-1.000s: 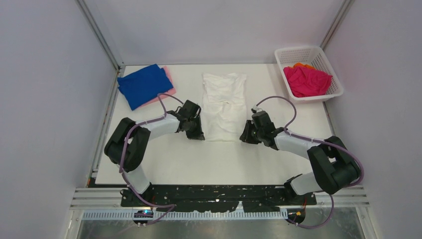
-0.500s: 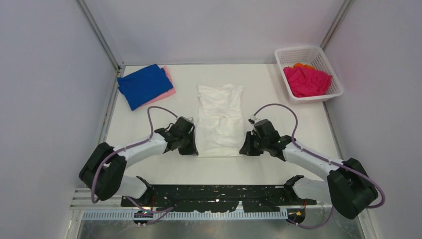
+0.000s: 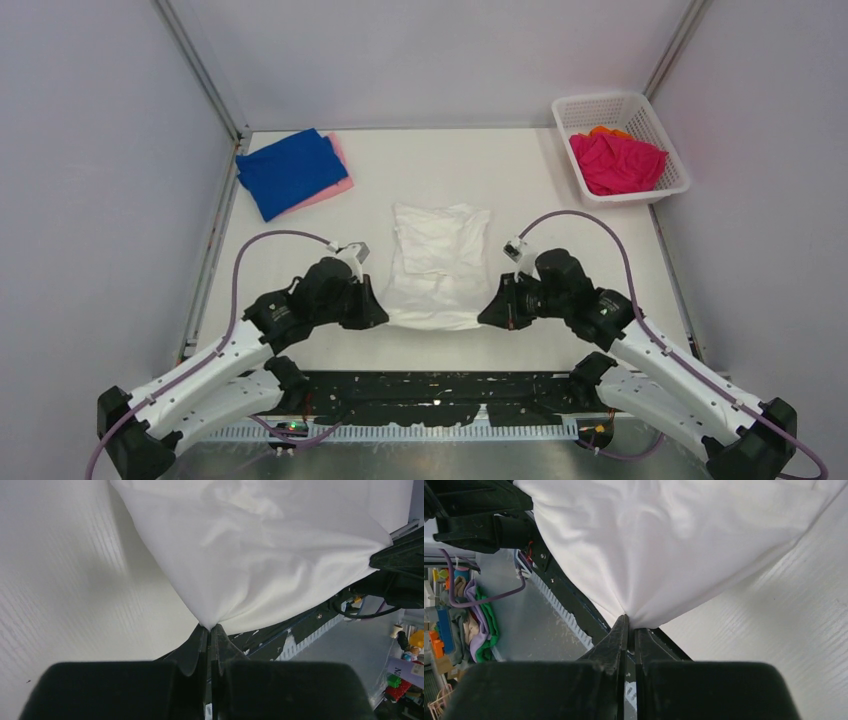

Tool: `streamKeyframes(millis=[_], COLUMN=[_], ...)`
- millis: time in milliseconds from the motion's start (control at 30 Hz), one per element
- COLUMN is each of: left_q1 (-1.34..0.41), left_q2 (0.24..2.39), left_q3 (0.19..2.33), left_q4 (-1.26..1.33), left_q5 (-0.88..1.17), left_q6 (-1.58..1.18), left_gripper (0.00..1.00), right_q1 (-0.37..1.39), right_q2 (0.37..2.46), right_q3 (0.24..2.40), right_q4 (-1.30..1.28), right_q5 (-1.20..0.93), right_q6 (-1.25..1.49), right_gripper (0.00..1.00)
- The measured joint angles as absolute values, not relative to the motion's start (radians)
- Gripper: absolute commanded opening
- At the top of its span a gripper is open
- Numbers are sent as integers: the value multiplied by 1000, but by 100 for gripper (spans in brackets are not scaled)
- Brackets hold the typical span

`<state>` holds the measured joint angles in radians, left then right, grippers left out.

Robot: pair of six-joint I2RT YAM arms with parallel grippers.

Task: Fold and stack the t-shirts
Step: Fold the long partially folded tshirt into a neat square

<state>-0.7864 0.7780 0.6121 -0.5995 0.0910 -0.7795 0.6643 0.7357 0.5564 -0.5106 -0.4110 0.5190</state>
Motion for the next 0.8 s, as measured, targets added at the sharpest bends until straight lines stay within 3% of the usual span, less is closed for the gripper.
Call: streamKeyframes(millis=[333,800], left_q1=[-699,-532], left_q2=[966,1382], left_q3=[839,1193], left_q4=[-601,-558], left_q5=[-9,-30], left_q6=[-751,-669], left_gripper=[0,0], right_q1=[545,286], right_q2=[850,1230], right_q3=[720,925], right_q4=[-506,-342], right_q5=[-336,-410], right_q6=[502,459], right_gripper=[5,5])
